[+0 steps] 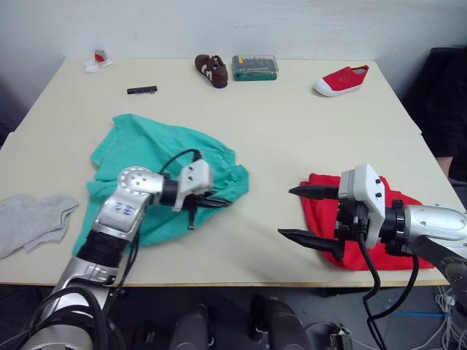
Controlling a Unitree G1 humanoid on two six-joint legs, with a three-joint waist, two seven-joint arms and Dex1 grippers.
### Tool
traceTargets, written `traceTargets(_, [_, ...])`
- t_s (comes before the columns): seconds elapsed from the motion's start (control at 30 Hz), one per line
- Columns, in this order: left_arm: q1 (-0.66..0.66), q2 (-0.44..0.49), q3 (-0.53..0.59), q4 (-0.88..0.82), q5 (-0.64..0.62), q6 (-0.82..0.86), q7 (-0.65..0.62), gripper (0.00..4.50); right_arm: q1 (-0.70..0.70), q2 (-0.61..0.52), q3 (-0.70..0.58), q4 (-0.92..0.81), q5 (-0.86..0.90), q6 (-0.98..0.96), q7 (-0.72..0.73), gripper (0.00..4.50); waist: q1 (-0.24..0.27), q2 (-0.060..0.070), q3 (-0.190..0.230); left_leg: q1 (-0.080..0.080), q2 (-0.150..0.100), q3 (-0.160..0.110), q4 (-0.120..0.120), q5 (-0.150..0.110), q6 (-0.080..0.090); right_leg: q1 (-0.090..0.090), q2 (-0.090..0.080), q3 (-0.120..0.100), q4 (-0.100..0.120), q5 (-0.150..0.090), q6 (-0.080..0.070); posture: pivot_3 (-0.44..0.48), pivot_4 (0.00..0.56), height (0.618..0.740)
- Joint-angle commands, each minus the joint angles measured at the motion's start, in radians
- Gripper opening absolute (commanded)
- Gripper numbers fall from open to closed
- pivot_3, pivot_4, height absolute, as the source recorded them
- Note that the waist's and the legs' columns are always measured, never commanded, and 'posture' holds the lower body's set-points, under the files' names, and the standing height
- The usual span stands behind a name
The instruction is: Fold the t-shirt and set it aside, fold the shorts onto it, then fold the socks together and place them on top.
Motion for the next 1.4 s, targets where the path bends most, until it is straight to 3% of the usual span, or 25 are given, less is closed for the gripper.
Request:
traceTargets(0.03, [-0.011, -0.023, -0.039, -0.061, -0.012, 0.065, -0.010, 0.03, 0.041, -0.030, 0.004, -0.042, -0.079, -0.062, 0.010, 4.50, 0.001, 0.000, 0.000, 0.000, 0.000, 0.000, 0.000, 0.001, -0.001, 0.000, 0.000, 0.000, 0.000, 0.000, 0.000, 0.000, 0.150, 0.740])
traceTargets(0.3, [0.056, 0.050, -0.004, -0.208, -0.125, 0.240, -0.074, 0.03, 0.132, -0.033, 0.028, -0.048, -0.199, -0.149, 0.017, 4.50, 0.002, 0.000, 0.000, 0.000, 0.001, -0.002, 0.000, 0.002, -0.001, 0.000, 0.001, 0.000, 0.001, 0.000, -0.001, 0.000, 0.150, 0.740])
traceTargets(0.33, [0.065, 0.061, 0.008, -0.223, -0.143, 0.249, -0.080, 0.21, 0.131, -0.029, 0.035, -0.045, -0.209, -0.156, 0.016, 4.50, 0.003, 0.000, 0.000, 0.000, 0.001, -0.002, 0.000, 0.002, -0.002, 0.000, 0.001, 0.000, 0.001, 0.000, -0.001, 0.000, 0.150, 0.740])
traceTargets(0.43, [0.078, 0.074, 0.051, -0.260, -0.201, 0.281, -0.083, 0.91, 0.123, -0.022, 0.066, -0.030, -0.245, -0.180, 0.016, 4.50, 0.005, 0.000, 0.000, 0.000, 0.000, -0.003, 0.000, 0.002, -0.001, 0.000, 0.000, 0.000, 0.001, 0.000, -0.001, 0.000, 0.150, 0.740])
traceTargets(0.53, [0.092, 0.113, 0.183, -0.293, -0.314, 0.354, -0.075, 1.84, 0.100, -0.037, 0.137, -0.006, -0.310, -0.227, 0.056, 4.50, 0.005, 0.000, 0.000, 0.000, 0.000, -0.003, 0.000, 0.002, -0.001, 0.000, 0.000, 0.000, 0.002, 0.000, -0.001, 0.000, 0.150, 0.740])
traceTargets(0.63, [0.151, 0.193, 0.217, -0.304, -0.278, 0.302, -0.076, 2.85, 0.087, -0.048, 0.173, 0.014, -0.336, -0.259, 0.101, 4.50, 0.001, 0.000, 0.000, 0.000, 0.000, -0.003, 0.000, 0.003, -0.002, 0.000, 0.000, 0.000, 0.002, -0.001, -0.001, 0.000, 0.150, 0.740])
traceTargets(0.73, [0.330, 0.354, 0.274, -0.251, -0.129, 0.097, -0.083, 3.79, 0.042, -0.023, 0.262, 0.089, -0.463, -0.374, 0.104, 4.50, -0.018, 0.000, 0.000, 0.002, 0.001, -0.002, 0.000, 0.003, -0.003, 0.000, 0.000, 0.000, 0.003, -0.002, -0.003, 0.000, 0.150, 0.740])
traceTargets(0.8, [0.443, 0.425, 0.346, -0.243, -0.105, 0.028, -0.084, 4.44, 0.018, -0.009, 0.322, 0.145, -0.543, -0.465, 0.118, 4.50, -0.023, -0.001, 0.001, 0.004, 0.001, -0.001, -0.002, 0.003, -0.004, 0.000, 0.000, 0.000, 0.004, -0.003, -0.004, 0.000, 0.150, 0.740])
traceTargets(0.93, [0.689, 0.504, 0.530, -0.313, -0.136, -0.022, -0.127, 4.47, -0.028, 0.041, 0.418, 0.263, -0.677, -0.649, 0.136, 4.50, -0.017, -0.002, 0.001, 0.003, 0.003, -0.002, -0.002, 0.001, -0.006, -0.001, 0.000, -0.001, 0.004, -0.004, -0.007, 0.000, 0.150, 0.740])
traceTargets(1.07, [0.896, 0.512, 0.680, -0.352, -0.072, -0.149, -0.124, 4.47, -0.100, 0.131, 0.480, 0.380, -0.755, -0.784, 0.127, 4.50, -0.020, -0.002, 0.001, 0.003, 0.002, -0.003, -0.002, -0.001, -0.005, -0.001, -0.002, -0.002, 0.003, -0.004, -0.007, 0.000, 0.150, 0.740])
traceTargets(1.27, [0.949, 0.508, 0.687, -0.248, 0.059, -0.355, -0.041, 4.47, -0.143, 0.202, 0.530, 0.493, -0.808, -0.893, 0.161, 4.50, -0.019, -0.001, 0.001, 0.003, 0.002, -0.004, -0.002, -0.001, -0.006, -0.001, -0.002, -0.003, 0.004, -0.005, -0.008, 0.000, 0.150, 0.740])
traceTargets(1.37, [0.908, 0.506, 0.651, -0.158, 0.127, -0.438, 0.027, 4.50, -0.160, 0.231, 0.540, 0.545, -0.826, -0.920, 0.160, 3.93, -0.021, -0.001, 0.001, 0.004, 0.003, -0.004, -0.003, -0.002, -0.005, -0.001, -0.002, -0.003, 0.005, -0.005, -0.008, 0.000, 0.150, 0.740])
traceTargets(1.4, [0.889, 0.506, 0.638, -0.126, 0.140, -0.456, 0.044, 4.31, -0.163, 0.239, 0.539, 0.558, -0.828, -0.925, 0.158, 3.57, -0.021, -0.001, 0.001, 0.004, 0.003, -0.004, -0.003, -0.002, -0.005, -0.001, -0.002, -0.003, 0.005, -0.005, -0.008, 0.000, 0.150, 0.740])
